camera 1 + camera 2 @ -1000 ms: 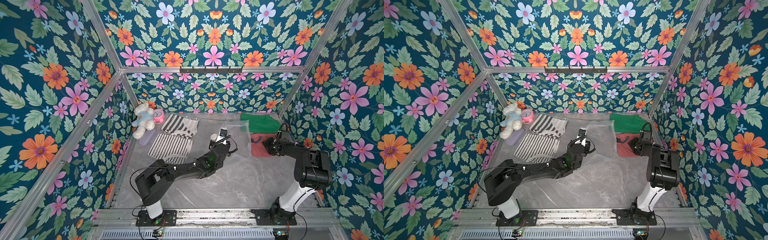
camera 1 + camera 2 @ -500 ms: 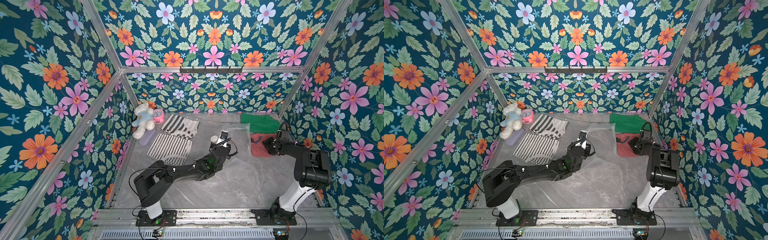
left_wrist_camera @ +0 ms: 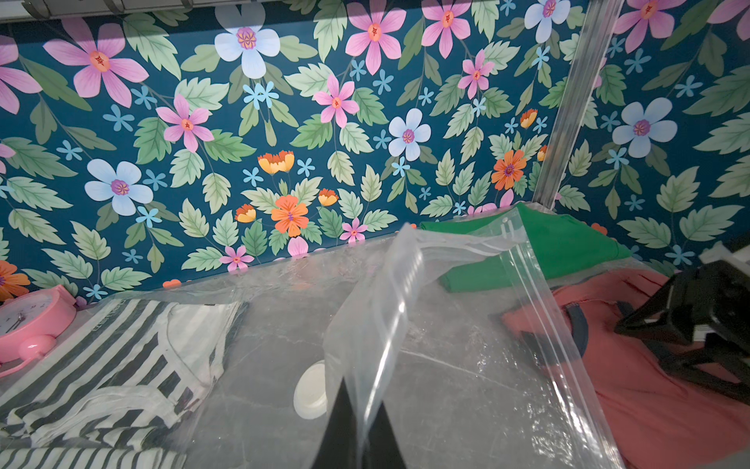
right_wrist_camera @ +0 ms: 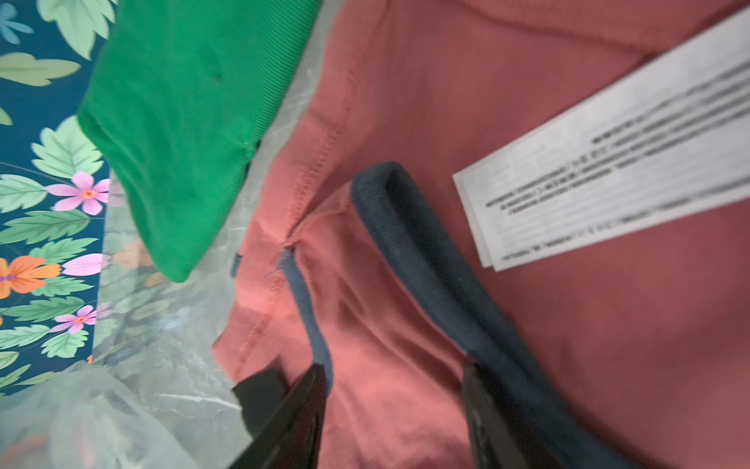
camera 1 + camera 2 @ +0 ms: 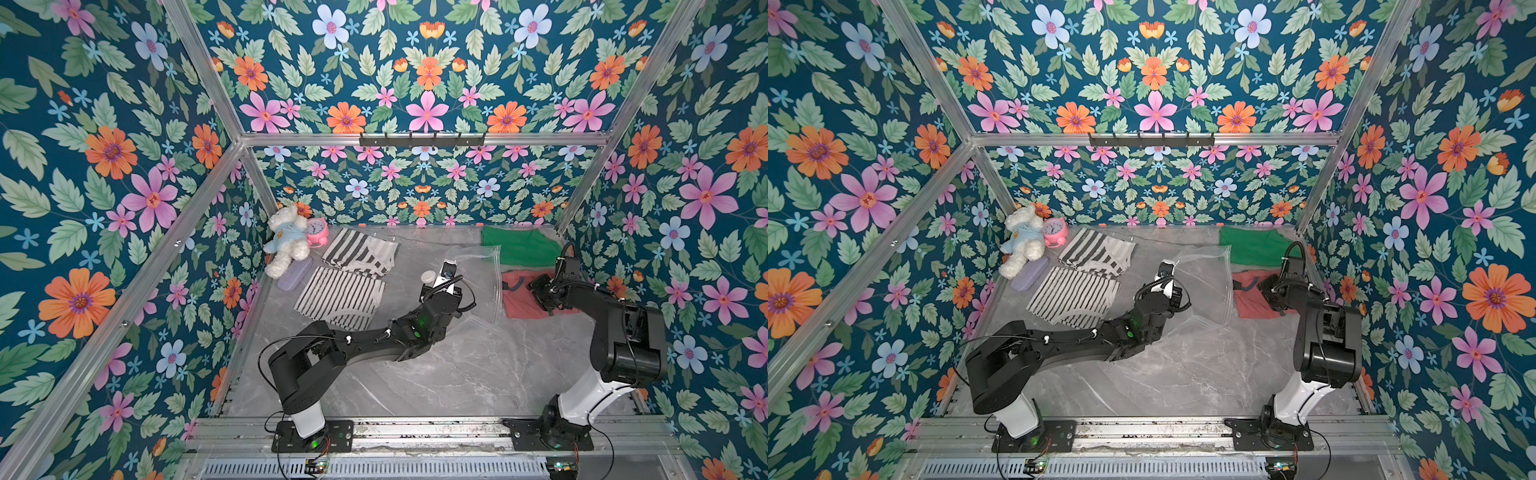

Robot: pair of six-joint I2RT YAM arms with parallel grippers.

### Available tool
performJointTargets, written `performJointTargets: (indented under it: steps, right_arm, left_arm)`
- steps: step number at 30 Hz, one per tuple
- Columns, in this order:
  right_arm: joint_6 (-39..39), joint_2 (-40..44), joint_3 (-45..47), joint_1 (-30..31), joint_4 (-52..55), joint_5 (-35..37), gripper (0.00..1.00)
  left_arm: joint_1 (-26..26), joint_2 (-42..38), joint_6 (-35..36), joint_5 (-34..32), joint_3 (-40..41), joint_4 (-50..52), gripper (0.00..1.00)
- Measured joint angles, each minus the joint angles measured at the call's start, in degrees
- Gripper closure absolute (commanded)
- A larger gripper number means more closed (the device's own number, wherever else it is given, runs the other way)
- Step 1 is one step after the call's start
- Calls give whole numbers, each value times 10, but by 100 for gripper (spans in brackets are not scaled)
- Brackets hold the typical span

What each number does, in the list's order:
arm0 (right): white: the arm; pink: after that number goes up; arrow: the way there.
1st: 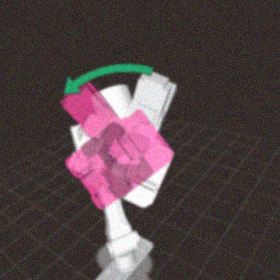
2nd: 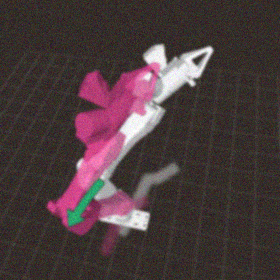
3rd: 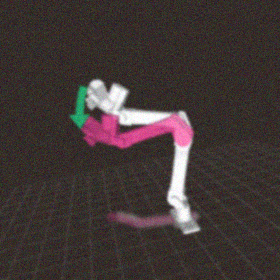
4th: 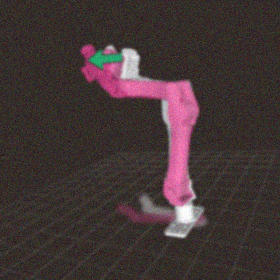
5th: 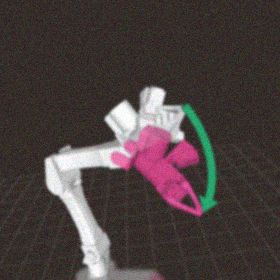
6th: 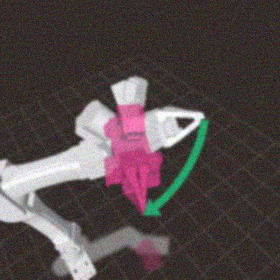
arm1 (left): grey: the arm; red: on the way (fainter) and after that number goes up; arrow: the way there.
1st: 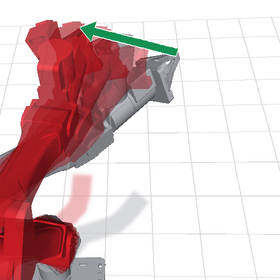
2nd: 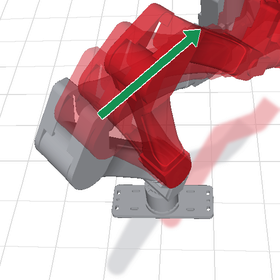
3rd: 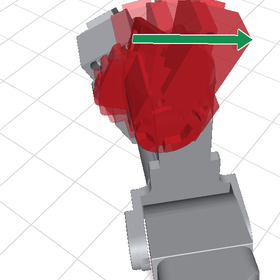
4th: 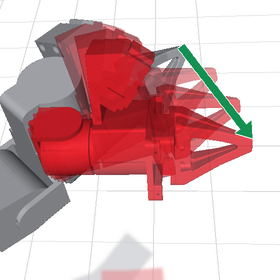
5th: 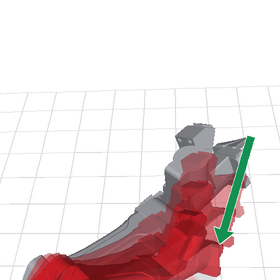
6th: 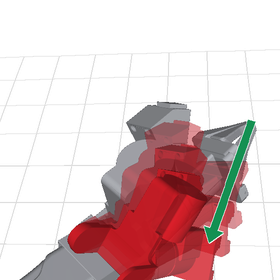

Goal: Take the tank top out of the vacuum bag
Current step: Move the tank top to the center of the board.

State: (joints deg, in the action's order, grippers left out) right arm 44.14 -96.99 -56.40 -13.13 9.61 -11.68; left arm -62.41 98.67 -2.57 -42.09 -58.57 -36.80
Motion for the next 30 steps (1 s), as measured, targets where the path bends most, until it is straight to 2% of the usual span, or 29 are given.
performJointTargets:
  steps: [5, 12, 23, 30]
  right_arm:
    - [-22, 45, 3, 0, 29, 22, 39]
    - [-37, 49, 8, 0, 60, 59, 39]
    - [-38, -25, -20, 0, 63, 75, 41]
    - [-10, -57, -34, -1, 9, 69, 41]
  left_arm:
    - [0, 5, 1, 0, -8, 2, 91]
    - [0, 19, 2, 0, -13, 2, 91]
    - [1, 33, 14, -5, -20, -4, 91]
    - [1, 14, 15, -13, -11, -10, 91]
